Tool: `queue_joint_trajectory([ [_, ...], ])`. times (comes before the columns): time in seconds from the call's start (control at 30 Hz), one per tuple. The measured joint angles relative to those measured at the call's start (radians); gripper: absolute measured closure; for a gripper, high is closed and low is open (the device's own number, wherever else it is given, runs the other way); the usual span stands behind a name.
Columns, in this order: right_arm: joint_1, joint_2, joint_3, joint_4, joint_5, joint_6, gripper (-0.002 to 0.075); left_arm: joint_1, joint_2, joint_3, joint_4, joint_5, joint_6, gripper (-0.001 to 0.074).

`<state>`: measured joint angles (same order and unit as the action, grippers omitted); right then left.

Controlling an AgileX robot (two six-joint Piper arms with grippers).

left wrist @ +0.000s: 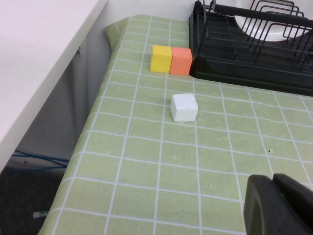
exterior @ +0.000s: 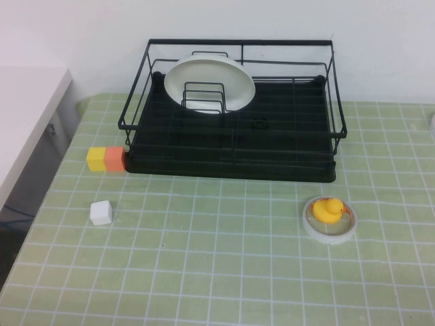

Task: Place plate on rack

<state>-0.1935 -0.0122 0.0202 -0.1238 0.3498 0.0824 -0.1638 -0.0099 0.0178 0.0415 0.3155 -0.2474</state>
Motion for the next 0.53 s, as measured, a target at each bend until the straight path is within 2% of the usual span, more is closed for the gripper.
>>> queue_joint_trajectory([
  [0.23,0.0,0.0,0.0,0.0,0.002,0.0,0.0728,0.0,0.0,0.0,0.0,0.0,-0.01,0.0737],
  [0.53,0.066,0.0,0.0,-0.002,0.002,0.0,0.0728,0.0,0.0,0.0,0.0,0.0,-0.012,0.0737],
])
